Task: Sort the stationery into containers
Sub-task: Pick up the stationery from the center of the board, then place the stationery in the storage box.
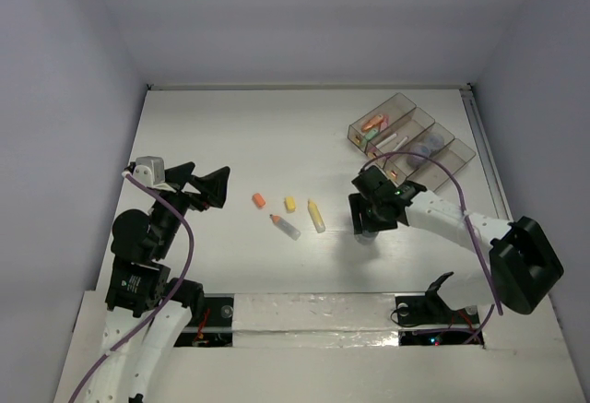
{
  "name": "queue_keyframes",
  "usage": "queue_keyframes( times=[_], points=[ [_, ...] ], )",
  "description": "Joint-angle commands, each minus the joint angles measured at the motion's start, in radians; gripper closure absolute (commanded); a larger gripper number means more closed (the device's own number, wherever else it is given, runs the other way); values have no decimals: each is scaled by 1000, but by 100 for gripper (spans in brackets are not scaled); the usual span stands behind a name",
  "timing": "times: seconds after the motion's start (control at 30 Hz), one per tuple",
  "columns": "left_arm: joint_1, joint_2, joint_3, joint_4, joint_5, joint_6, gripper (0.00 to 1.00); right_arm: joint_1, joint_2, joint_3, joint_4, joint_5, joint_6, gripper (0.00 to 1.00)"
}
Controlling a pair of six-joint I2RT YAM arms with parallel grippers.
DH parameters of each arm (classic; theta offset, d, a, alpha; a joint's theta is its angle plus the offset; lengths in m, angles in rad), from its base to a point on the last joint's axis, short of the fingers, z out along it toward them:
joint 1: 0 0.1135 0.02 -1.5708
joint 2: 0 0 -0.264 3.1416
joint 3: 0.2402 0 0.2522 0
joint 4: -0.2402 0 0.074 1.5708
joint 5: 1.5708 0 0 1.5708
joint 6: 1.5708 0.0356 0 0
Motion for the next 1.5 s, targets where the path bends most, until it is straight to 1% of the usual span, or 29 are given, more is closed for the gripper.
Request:
queue_keyframes(
  times=[0.0, 0.07, 0.13, 0.2, 0.3, 0.33, 0.43, 0.47, 0.57, 0.7, 0.83, 0.87, 1.07, 1.27, 1.47],
  points=[
    [-4, -2, 30, 43, 1, 4, 1, 11, -29, 60, 31, 50, -16, 42],
    [-4, 1, 30, 44, 4, 4, 1, 11, -41, 90, 3, 90, -26, 45],
    [-4, 3, 30, 44, 4, 4, 1, 11, -64, 118, -3, 133, -46, 45],
    [-4, 4, 30, 47, 4, 4, 1, 11, -69, 167, 6, 222, -66, 46],
    [-4, 9, 30, 47, 4, 5, 1, -57, -67, 225, 70, 280, -123, 47],
    [-4, 7, 30, 47, 4, 4, 1, -113, -72, 230, 103, 276, -153, 48],
    [-4, 7, 28, 46, 4, 5, 1, -207, -69, 251, 204, 245, -196, 48],
    [-4, 7, 30, 46, 4, 5, 1, -271, -55, 255, 244, 224, -204, 48],
    [-13, 6, 30, 47, 7, 4, 1, -359, -15, 279, 311, 201, -213, 48],
    [-13, 6, 30, 43, 7, 5, 1, -431, 86, 316, 356, 176, -215, 48],
    [-13, 11, 31, 41, 5, 5, 1, -480, 132, 327, 385, 155, -215, 48],
    [-13, 12, 33, 41, 7, 7, 1, -480, 141, 334, 379, 132, -214, 48],
    [-13, 15, 31, 43, 7, 7, 1, -518, 178, 305, 408, 124, -207, 48],
    [-13, 18, 33, 44, 10, 8, 1, -519, 212, 276, 410, 98, -187, 47],
    [-13, 20, 30, 46, 10, 7, 1, -528, 231, 262, 410, 99, -169, 40]
  ],
)
